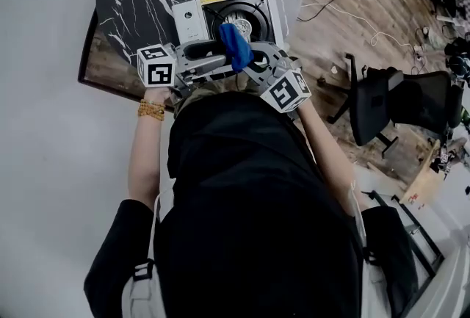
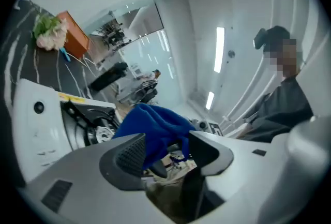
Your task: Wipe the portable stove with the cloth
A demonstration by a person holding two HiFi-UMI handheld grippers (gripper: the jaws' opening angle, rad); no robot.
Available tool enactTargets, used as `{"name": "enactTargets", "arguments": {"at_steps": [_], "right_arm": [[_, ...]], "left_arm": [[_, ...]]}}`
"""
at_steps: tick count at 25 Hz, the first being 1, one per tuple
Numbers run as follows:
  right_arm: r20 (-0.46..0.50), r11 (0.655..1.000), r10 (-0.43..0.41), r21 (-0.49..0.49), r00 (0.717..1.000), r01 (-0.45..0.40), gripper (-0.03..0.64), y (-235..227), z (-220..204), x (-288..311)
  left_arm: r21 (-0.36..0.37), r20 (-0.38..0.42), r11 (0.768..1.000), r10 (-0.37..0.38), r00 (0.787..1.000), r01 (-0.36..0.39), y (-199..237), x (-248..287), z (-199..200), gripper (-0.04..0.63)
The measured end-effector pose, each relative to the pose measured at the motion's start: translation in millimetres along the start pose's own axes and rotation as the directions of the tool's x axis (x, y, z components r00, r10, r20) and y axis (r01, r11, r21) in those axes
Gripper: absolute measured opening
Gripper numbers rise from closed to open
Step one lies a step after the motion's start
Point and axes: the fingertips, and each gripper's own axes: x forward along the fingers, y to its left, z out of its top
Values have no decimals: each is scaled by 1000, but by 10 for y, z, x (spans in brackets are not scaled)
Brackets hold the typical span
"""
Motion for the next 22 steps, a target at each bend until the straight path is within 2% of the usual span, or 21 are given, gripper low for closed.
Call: {"name": "enactTargets", "arguments": {"at_steps": [1, 3, 5, 6, 8, 9, 10, 11, 12, 13, 14, 16, 17, 19, 20, 21, 22], "right_arm": [[11, 1000, 16, -14, 1000, -16, 46, 41, 87, 41], [24, 998, 44, -54, 999, -43, 46, 132, 161, 155], [-7, 995, 46, -88, 999, -46, 51, 166, 76, 251], [-36, 995, 40, -88, 999, -43, 61, 157, -21, 280], [-83, 998, 30, -46, 996, -34, 131, 119, -250, 275], [-95, 999, 29, -10, 995, -30, 132, 95, -361, 235], [-108, 999, 27, 31, 994, -24, 132, 65, -476, 177], [-126, 997, 24, 72, 992, -15, 132, 33, -603, 112], [-153, 994, 20, 109, 988, -3, 132, 4, -742, 47], [-186, 990, 17, 139, 982, 9, 132, -13, -892, -14], [-222, 986, 19, 163, 975, 18, 132, -16, -1047, -70], [-293, 979, 30, 201, 956, 31, 132, 9, -1331, -164], [-320, 976, 35, 216, 947, 37, 132, 26, -1441, -200], [-349, 969, 34, 241, 937, 55, 126, 49, -1573, -253], [-353, 966, 29, 250, 935, 65, 117, 54, -1595, -267], [-352, 964, 22, 256, 936, 74, 106, 53, -1594, -271], [-350, 962, 15, 259, 937, 82, 102, 49, -1579, -267]], "left_arm": [[-18, -2, 998, -58, 998, 58, -85, 73, -27, 252], [-51, -2, 992, -120, 993, 120, -140, 211, -47, 256], [-62, -15, 992, -107, 994, 106, -62, 280, -50, 234], [-58, -38, 996, -73, 997, 71, 21, 271, -66, 214], [-47, -91, 998, 33, 995, -37, 254, 189, -92, 102], [-48, -104, 994, 97, 990, -103, 399, 126, -70, 58], [-44, -110, 983, 171, 979, -177, 559, 48, -15, 54], [-24, -114, 964, 260, 959, -264, 732, -48, 67, 51], [22, -124, 932, 361, 924, -361, 912, -159, 159, 51], [93, -138, 886, 464, 875, -454, 1081, -268, 247, 51], [179, -155, 831, 552, 819, -527, 1222, -352, 322, 49], [365, -199, 714, 687, 699, -598, 1428, -427, 409, 49], [464, -222, 653, 740, 634, -599, 1509, -421, 417, 49], [656, -252, 531, 824, 508, -536, 1637, -335, 378, 51], [733, -249, 477, 852, 461, -484, 1665, -266, 362, 55], [784, -243, 439, 867, 434, -439, 1669, -195, 343, 65], [809, -241, 423, 872, 426, -408, 1660, -134, 309, 69]]}}
